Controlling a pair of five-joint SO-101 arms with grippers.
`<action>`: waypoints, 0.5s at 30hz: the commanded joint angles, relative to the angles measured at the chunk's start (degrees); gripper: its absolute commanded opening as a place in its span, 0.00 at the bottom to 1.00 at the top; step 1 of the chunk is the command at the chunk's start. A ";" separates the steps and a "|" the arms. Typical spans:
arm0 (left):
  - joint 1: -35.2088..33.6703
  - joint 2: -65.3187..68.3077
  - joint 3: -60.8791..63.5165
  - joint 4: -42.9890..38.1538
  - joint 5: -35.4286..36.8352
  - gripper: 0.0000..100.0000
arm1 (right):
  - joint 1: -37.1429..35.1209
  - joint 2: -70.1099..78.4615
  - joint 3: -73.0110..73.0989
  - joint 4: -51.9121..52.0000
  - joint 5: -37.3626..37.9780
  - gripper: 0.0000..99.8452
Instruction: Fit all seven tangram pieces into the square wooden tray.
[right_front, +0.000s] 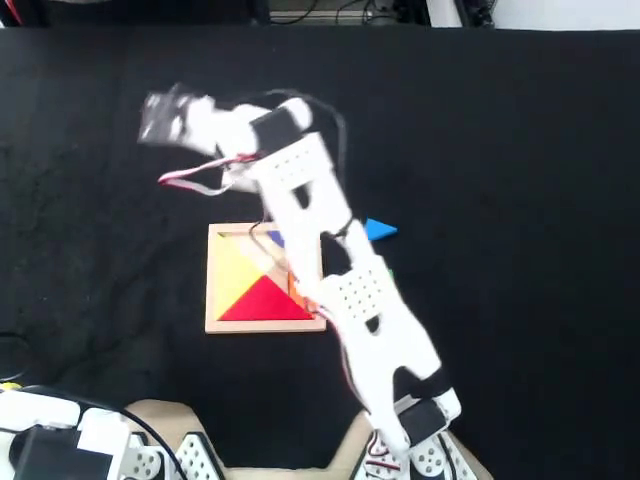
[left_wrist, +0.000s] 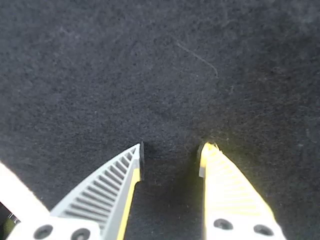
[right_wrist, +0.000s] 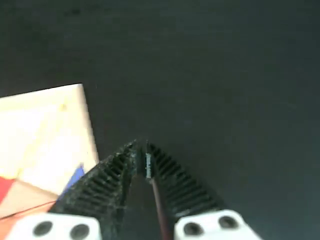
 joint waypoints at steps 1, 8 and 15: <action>0.13 0.88 1.63 -0.26 -0.79 0.19 | 4.57 -9.63 -0.13 2.02 -7.65 0.01; 0.13 0.88 1.63 -0.26 -0.79 0.19 | 6.68 -33.10 24.48 2.02 -13.27 0.01; 0.22 0.88 1.63 -0.26 -0.79 0.19 | 10.20 -60.53 71.08 1.85 -6.42 0.01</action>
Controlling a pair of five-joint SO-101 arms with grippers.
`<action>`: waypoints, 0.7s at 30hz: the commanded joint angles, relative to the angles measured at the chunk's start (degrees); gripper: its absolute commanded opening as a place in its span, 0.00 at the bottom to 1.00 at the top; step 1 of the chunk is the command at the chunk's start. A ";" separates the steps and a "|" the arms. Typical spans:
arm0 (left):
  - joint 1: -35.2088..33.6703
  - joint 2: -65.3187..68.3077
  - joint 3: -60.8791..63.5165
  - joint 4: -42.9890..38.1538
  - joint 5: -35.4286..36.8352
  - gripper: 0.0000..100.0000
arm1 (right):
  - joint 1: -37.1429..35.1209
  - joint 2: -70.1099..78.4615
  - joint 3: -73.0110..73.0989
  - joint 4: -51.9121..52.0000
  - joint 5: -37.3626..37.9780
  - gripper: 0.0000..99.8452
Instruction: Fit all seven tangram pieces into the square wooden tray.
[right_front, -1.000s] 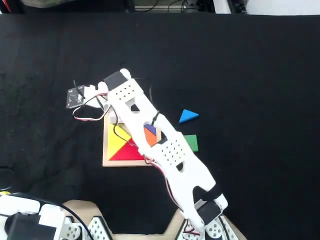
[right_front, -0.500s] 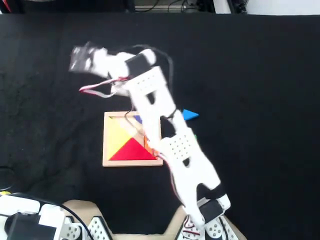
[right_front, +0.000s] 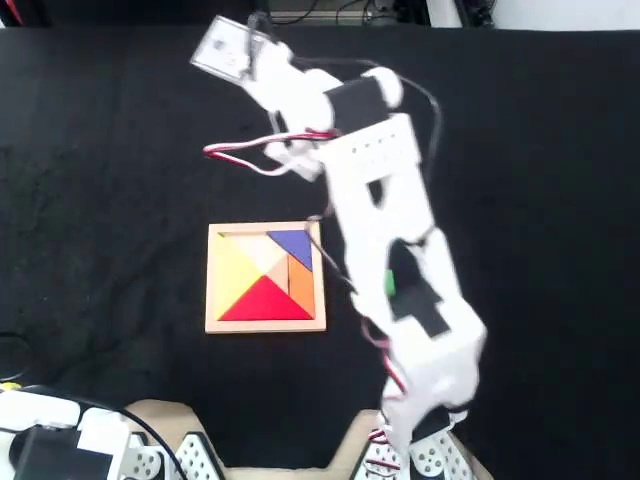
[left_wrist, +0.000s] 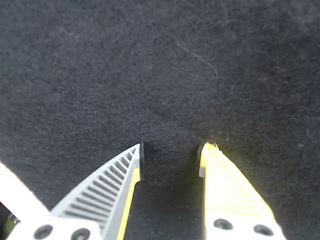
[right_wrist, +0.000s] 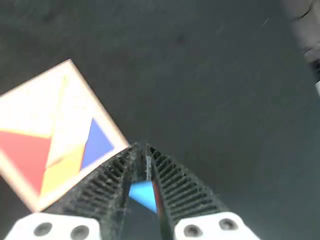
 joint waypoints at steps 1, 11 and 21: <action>0.22 0.88 1.63 -0.26 -0.79 0.19 | 3.69 -19.91 33.71 1.67 8.88 0.01; 0.22 0.88 1.63 -0.26 -0.79 0.19 | 12.75 -38.37 72.13 -20.04 11.69 0.20; 0.22 0.88 1.63 -0.26 -0.79 0.19 | 12.75 -32.75 80.04 -27.08 -28.40 0.23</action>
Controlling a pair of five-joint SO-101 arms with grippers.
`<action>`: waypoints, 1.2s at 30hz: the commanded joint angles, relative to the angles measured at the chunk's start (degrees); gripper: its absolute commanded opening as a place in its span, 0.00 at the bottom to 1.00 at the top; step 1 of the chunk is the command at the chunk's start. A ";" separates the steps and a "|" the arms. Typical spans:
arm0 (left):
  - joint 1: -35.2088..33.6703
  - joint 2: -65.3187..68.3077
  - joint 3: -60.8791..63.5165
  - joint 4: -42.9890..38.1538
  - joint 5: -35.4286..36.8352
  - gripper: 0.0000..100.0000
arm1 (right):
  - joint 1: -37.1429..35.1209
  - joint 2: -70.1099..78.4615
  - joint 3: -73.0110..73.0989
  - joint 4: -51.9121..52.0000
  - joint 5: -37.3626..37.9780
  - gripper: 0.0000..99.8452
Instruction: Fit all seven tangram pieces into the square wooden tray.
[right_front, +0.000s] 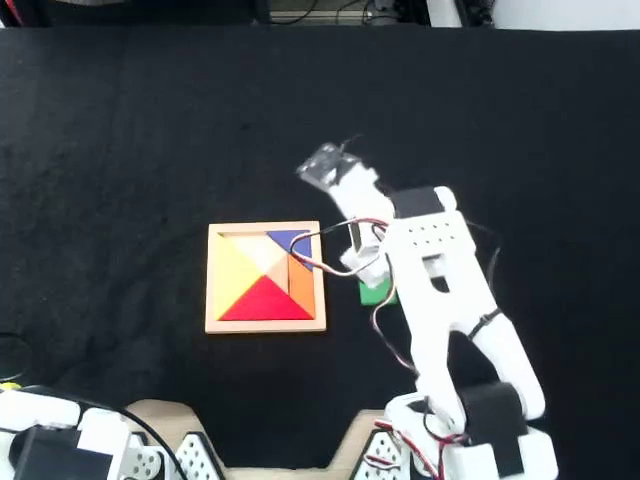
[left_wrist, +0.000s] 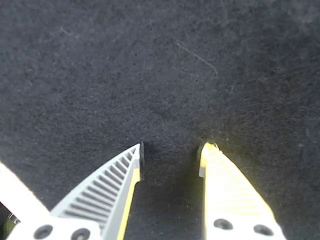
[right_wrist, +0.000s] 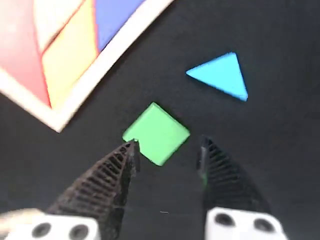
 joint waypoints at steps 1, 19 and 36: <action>0.22 0.88 1.63 -0.26 -0.79 0.19 | 0.79 2.07 -0.31 -0.09 -23.21 0.25; 0.22 0.88 1.71 -0.26 -0.79 0.19 | -0.62 17.36 -0.40 -0.70 -31.56 0.25; 0.13 0.88 1.71 -0.26 -0.79 0.19 | -0.70 31.16 -14.73 -0.44 -31.03 0.23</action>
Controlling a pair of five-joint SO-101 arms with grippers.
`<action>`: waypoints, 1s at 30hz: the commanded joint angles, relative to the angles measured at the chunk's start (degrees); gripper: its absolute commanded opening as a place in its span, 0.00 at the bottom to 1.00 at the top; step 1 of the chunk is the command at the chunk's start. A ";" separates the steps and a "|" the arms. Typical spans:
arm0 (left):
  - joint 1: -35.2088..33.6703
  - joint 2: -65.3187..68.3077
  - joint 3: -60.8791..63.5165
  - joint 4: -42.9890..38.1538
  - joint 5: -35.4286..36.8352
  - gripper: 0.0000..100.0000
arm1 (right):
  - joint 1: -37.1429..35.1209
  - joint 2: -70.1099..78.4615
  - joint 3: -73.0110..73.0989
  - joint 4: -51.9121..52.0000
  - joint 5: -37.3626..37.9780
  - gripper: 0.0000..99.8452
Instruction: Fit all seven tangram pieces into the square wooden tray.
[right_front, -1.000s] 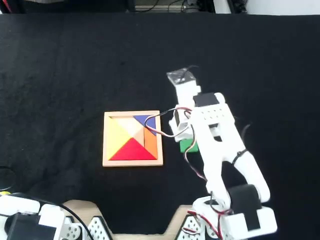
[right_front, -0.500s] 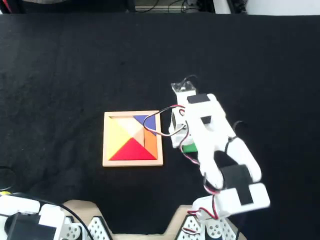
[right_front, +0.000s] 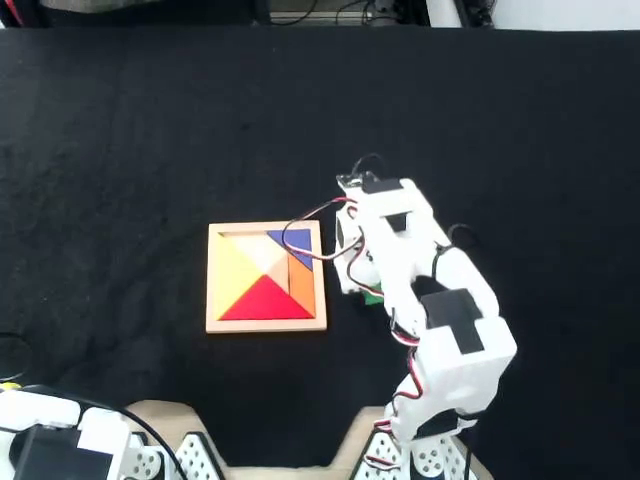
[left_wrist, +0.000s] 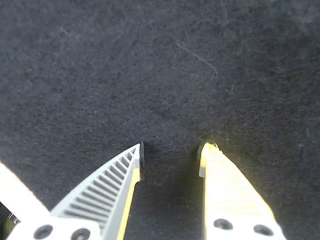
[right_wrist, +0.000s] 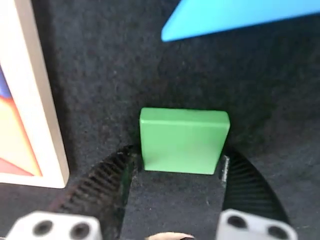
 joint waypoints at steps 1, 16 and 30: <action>0.13 0.88 1.71 -0.35 -0.79 0.19 | -0.44 0.48 -5.93 -0.97 0.18 0.21; 0.22 0.88 1.71 -0.35 -0.79 0.19 | -6.07 -7.16 -6.02 2.81 3.87 0.25; 0.13 0.88 1.71 -0.35 -0.79 0.19 | -6.33 -1.63 -6.29 -1.41 4.13 0.25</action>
